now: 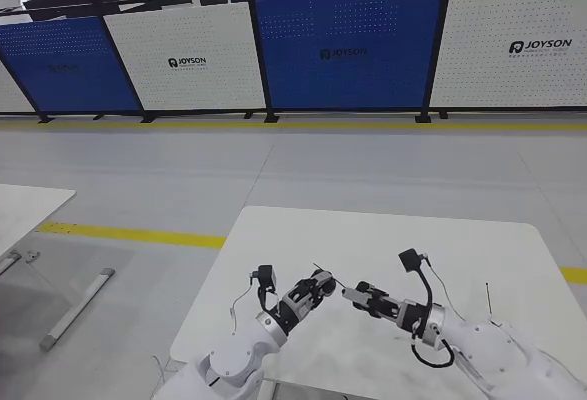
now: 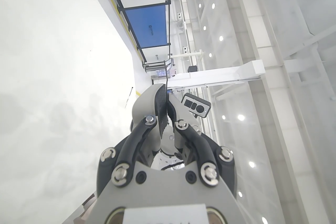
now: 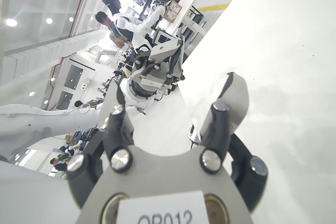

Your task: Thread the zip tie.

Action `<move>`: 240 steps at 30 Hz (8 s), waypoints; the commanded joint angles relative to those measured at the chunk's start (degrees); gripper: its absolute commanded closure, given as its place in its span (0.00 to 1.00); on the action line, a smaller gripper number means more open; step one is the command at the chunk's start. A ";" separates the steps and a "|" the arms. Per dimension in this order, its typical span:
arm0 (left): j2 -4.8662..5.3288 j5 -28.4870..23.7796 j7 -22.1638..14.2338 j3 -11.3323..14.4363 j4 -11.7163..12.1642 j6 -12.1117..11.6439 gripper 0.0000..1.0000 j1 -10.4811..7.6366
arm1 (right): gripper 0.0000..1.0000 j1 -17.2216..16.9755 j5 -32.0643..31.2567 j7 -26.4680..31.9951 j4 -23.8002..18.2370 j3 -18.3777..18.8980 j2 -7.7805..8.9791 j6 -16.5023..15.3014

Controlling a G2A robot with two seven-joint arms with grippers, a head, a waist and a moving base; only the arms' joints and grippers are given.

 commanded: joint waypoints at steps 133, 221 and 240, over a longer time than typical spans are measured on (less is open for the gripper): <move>-1.33 3.79 -7.84 -4.76 -1.08 -1.87 1.00 2.94 | 0.00 -6.51 -0.97 14.54 -1.90 13.05 -2.53 -0.07; -5.29 19.18 10.02 -1.70 -4.20 4.11 1.00 3.93 | 0.00 -16.80 -2.32 10.10 -7.78 23.41 -0.37 -0.57; -3.90 28.96 -0.01 -6.10 -3.20 5.69 1.00 3.53 | 0.00 -16.80 -2.32 10.10 -7.78 23.41 -0.37 -0.57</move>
